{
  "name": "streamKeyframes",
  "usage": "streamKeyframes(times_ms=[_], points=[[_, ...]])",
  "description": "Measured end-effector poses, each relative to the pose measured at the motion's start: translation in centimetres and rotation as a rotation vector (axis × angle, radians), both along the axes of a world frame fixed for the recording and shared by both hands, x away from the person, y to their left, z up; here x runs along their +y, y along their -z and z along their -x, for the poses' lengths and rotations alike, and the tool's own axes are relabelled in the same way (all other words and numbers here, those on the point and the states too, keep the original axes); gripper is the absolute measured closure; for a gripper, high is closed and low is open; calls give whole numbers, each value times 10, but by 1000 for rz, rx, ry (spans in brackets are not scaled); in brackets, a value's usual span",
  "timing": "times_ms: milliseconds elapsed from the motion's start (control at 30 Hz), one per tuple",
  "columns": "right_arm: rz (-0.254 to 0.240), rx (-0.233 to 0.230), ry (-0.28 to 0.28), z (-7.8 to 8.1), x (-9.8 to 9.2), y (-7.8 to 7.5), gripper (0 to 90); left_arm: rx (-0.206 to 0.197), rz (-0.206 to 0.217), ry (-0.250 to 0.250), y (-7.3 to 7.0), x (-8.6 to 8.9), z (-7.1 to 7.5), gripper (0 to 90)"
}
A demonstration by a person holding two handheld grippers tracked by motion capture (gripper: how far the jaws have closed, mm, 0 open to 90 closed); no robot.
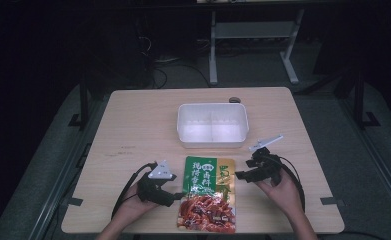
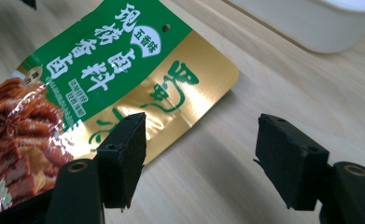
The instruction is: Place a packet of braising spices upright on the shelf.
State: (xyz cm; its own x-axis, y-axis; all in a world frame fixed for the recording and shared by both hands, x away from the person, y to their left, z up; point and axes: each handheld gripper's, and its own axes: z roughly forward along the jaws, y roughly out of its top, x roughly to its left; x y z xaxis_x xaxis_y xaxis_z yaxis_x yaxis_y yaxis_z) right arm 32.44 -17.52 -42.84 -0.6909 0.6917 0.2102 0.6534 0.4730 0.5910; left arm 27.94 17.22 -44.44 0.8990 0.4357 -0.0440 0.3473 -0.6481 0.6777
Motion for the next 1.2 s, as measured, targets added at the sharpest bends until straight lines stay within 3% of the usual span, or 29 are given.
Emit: streamKeyframes(times_ms=[167,400,500,767,867,1000,1200], points=[[-18,25,-1,-12,7,1,337,7,-15,37,1,-10,2,361],[6,58,-1,-26,16,6,357,5,-35,102,4,-22,9,488],[7,73,0,-32,20,8,376,0,-67,135,6,-27,12,527],[23,132,-19,-38,29,22,408,17,-64,149,9,-29,14,549],[27,129,-33,-37,32,23,417,11,-74,153,10,-30,15,549],[-6,130,-37,-35,30,20,454,11,-82,157,10,-30,15,549],[-106,130,-74,-31,27,10,527,15,-75,151,11,-30,15,546]])
